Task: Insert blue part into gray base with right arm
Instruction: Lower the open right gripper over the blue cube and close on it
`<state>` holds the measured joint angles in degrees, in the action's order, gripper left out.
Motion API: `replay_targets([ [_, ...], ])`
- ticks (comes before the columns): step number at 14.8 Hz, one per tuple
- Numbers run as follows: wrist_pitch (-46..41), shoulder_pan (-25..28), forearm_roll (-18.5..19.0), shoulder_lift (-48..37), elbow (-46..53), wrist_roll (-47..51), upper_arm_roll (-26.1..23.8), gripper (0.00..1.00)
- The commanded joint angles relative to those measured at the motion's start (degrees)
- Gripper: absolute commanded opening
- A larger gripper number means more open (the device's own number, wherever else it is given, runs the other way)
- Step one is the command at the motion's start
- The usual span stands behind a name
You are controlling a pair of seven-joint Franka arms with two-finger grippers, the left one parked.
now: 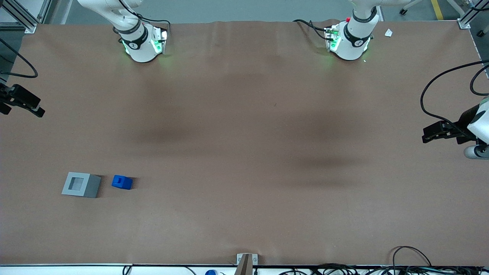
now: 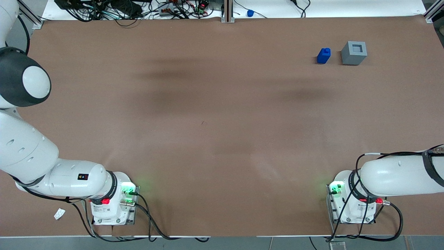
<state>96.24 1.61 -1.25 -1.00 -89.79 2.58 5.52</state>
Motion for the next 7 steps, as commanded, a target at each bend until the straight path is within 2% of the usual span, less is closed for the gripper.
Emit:
replay_targets([
  [1, -1.3, -0.6, -0.6, -0.9, -0.1, -0.9, -0.4, 1.0],
  [7, -3.1, -0.7, -0.2, -0.8, 0.6, -2.9, -0.2, 1.0],
])
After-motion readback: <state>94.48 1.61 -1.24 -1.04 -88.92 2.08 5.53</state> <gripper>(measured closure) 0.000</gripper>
